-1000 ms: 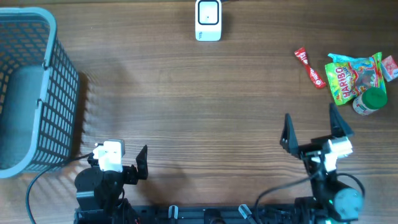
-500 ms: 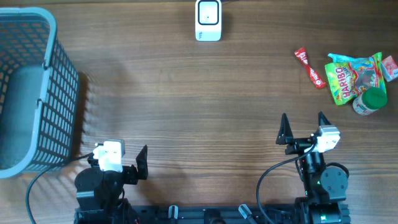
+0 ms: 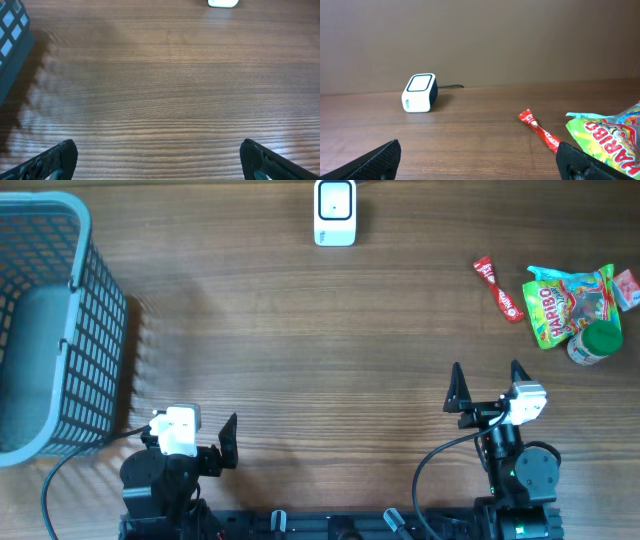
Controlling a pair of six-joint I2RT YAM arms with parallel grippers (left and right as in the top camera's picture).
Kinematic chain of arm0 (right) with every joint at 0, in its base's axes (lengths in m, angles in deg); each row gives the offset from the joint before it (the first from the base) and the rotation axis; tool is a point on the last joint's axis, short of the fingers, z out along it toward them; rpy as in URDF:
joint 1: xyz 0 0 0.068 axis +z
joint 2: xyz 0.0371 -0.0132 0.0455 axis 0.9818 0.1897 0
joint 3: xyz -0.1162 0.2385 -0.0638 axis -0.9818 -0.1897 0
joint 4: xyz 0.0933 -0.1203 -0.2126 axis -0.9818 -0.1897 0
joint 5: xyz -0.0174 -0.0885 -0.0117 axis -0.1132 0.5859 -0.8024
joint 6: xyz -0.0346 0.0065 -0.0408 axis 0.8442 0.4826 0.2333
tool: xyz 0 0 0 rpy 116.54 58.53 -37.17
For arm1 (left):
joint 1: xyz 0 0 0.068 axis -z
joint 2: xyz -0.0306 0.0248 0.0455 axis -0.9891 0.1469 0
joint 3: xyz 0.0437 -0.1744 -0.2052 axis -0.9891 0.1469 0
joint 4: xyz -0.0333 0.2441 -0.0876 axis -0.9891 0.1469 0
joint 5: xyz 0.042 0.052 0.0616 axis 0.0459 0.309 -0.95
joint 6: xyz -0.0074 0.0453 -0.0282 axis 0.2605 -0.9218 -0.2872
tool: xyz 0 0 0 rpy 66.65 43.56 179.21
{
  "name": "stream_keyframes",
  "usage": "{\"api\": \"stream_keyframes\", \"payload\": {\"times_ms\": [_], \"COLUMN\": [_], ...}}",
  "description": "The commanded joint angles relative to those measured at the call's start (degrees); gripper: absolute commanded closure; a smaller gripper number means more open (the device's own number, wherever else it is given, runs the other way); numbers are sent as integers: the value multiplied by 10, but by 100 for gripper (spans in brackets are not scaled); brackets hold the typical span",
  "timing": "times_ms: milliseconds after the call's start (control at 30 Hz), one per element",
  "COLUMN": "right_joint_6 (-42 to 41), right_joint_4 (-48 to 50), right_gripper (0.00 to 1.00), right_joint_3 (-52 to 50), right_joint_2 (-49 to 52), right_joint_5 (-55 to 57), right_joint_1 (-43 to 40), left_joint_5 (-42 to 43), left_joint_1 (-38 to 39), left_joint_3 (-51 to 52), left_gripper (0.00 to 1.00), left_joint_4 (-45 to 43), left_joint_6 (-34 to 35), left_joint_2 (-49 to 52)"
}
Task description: Scan the item barcode
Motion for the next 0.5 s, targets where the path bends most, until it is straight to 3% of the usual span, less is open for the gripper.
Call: {"api": "stream_keyframes", "payload": {"times_ms": [0,233,333,467], "right_joint_6": [-12,-12,-12,-11], "right_joint_4": [0,0,0,0], "right_gripper": [0,0,0,0], "right_joint_3": [0,0,0,-1], "right_joint_2": [-6,-6,-6,-6], "right_joint_5": [-5,-5,-5,-4], "right_joint_1": [-2,-2,-2,-2], "left_joint_5": [-1,-1,-39,-28], "left_joint_1": [3,3,5,6], "left_joint_3": [3,3,3,5], "left_gripper": [0,0,0,0], "left_joint_4": [-1,-1,-7,-85], "left_joint_6": [-5,-5,-24,-24], "left_joint_2": [-5,-5,-5,-5]}}
